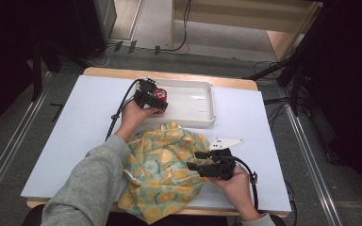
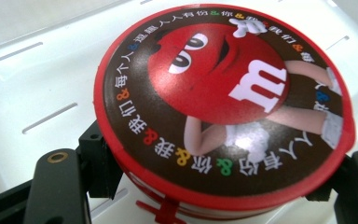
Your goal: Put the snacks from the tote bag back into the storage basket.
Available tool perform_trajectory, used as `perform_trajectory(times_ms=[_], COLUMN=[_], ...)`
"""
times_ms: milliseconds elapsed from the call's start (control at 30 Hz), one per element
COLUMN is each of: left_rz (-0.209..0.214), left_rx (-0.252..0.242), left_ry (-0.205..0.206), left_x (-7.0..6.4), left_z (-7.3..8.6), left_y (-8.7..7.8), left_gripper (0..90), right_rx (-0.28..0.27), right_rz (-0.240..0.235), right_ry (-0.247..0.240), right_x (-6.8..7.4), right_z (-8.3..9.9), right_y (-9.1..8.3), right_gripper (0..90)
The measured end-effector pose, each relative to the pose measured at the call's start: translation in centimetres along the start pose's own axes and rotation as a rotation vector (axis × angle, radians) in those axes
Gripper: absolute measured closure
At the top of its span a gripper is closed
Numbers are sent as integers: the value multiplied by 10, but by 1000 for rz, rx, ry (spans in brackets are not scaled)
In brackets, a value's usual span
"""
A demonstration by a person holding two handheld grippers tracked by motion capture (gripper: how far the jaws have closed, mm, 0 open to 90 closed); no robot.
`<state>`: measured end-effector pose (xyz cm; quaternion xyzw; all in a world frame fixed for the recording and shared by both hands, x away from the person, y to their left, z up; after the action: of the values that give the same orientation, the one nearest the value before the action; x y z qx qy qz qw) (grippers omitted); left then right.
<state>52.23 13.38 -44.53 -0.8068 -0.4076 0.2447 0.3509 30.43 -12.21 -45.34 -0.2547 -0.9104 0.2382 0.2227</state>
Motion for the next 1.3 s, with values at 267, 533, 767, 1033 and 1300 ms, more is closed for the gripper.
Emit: perform_trajectory(times_ms=[267, 533, 767, 1033, 1300], left_rz=[-15, -9, -5, 4, 21], left_rx=[26, 34, 39, 47, 51], left_ry=[14, 4, 16, 42, 38], left_x=[-3, -3, -6, -8, -8], left_z=[2, 3, 4, 6, 9], left_y=[5, 6, 7, 8, 8], left_gripper=[252, 251, 244, 201, 177], right_rx=[3, 9, 8, 9, 16], right_rz=[0, 0, 9, 9, 7], right_ry=[-3, -3, -9, -10, -8], right_x=[0, 0, 0, 0, 0], right_z=[0, 1, 1, 1, 1], right_y=[0, 0, 0, 0, 0], right_gripper=[445, 445, 445, 445, 445])
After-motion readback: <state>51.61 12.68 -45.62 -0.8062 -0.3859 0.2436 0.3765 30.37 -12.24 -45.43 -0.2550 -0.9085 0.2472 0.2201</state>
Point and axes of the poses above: each handheld gripper's, and its own axes: y roughly forward along the jaws, z roughly out of its underside, x roughly to its left, the point moved 2 cm from there along y, roughly forward along the jaws, and after that the axes turned 3 degrees about -x, right-handed, at the moved point
